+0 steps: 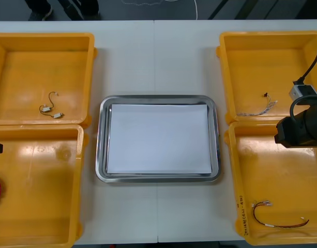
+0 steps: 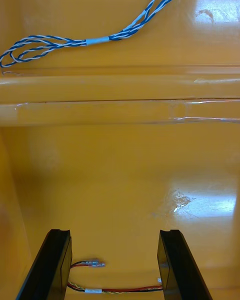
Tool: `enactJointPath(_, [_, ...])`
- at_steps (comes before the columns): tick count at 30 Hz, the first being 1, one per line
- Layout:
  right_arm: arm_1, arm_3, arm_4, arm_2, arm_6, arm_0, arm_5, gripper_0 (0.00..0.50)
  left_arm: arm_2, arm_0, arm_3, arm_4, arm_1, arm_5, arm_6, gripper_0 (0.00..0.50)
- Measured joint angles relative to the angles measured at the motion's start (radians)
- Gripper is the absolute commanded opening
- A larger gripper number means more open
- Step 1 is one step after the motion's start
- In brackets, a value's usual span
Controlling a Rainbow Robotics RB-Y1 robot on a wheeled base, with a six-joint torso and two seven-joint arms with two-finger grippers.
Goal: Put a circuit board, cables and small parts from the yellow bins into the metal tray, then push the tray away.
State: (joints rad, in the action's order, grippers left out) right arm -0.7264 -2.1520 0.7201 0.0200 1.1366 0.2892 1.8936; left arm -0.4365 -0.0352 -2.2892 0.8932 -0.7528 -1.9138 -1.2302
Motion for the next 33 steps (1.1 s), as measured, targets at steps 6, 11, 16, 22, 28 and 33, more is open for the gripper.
enactJointPath(6, [0.0, 0.0, 0.0, 0.0, 0.0, 0.0, 0.0, 0.5, 0.0, 0.0, 0.0, 0.0, 0.0, 0.0, 0.0, 0.5])
enactJointPath(11, [0.0, 0.0, 0.0, 0.0, 0.0, 0.0, 0.0, 0.5, 0.0, 0.0, 0.0, 0.0, 0.0, 0.0, 0.0, 0.5])
enactJointPath(16, [0.0, 0.0, 0.0, 0.0, 0.0, 0.0, 0.0, 0.5, 0.0, 0.0, 0.0, 0.0, 0.0, 0.0, 0.0, 0.5])
enactJointPath(22, [0.0, 0.0, 0.0, 0.0, 0.0, 0.0, 0.0, 0.5, 0.0, 0.0, 0.0, 0.0, 0.0, 0.0, 0.0, 0.5])
enactJointPath(28, [0.0, 0.0, 0.0, 0.0, 0.0, 0.0, 0.0, 0.5, 0.0, 0.0, 0.0, 0.0, 0.0, 0.0, 0.0, 0.5])
enactJointPath(33, [0.0, 0.0, 0.0, 0.0, 0.0, 0.0, 0.0, 0.5, 0.0, 0.0, 0.0, 0.0, 0.0, 0.0, 0.0, 0.5])
